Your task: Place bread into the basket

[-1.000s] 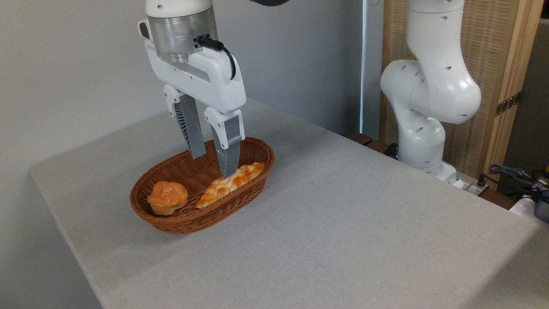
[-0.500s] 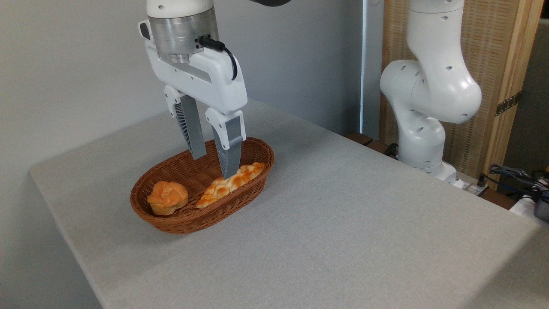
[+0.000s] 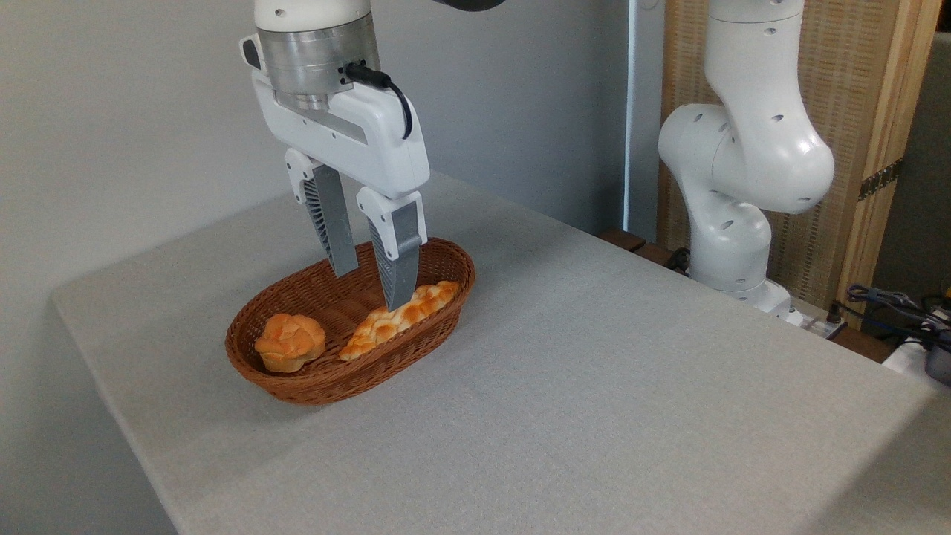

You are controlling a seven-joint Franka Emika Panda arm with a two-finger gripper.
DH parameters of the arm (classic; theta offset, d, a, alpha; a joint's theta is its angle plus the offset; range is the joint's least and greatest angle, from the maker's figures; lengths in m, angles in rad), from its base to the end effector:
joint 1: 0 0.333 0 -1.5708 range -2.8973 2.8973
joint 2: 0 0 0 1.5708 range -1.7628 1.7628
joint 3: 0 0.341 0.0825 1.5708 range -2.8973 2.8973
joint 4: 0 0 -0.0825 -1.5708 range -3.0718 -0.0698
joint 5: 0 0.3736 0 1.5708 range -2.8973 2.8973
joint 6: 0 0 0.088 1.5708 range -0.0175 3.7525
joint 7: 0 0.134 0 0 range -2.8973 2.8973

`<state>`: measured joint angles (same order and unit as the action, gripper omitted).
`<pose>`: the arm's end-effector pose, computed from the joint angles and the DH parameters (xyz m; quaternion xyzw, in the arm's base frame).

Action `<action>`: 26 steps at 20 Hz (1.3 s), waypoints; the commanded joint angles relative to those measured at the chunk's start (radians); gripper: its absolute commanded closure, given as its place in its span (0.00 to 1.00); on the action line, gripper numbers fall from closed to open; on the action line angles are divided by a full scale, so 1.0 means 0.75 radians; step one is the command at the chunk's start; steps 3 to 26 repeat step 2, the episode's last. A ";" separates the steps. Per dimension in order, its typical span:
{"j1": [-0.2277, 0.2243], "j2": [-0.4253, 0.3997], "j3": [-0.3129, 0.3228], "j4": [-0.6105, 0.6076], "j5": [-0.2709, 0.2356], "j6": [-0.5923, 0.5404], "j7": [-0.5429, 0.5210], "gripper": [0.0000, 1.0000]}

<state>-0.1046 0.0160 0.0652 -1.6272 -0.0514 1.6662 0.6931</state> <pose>0.5569 -0.0287 0.5961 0.9341 -0.3560 0.0190 0.0201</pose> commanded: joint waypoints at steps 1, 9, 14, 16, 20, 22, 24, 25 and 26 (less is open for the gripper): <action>0.011 0.005 0.003 0.024 0.011 -0.033 0.013 0.00; 0.011 0.005 0.003 0.024 0.011 -0.033 0.013 0.00; 0.011 0.005 0.003 0.024 0.011 -0.033 0.013 0.00; 0.011 0.005 0.003 0.024 0.011 -0.033 0.013 0.00; 0.011 0.005 0.003 0.024 0.011 -0.033 0.013 0.00; 0.011 0.005 0.003 0.024 0.011 -0.033 0.013 0.00; 0.011 0.005 0.003 0.024 0.011 -0.033 0.013 0.00; 0.011 0.005 0.003 0.024 0.011 -0.033 0.013 0.00; 0.011 0.005 0.003 0.024 0.011 -0.033 0.013 0.00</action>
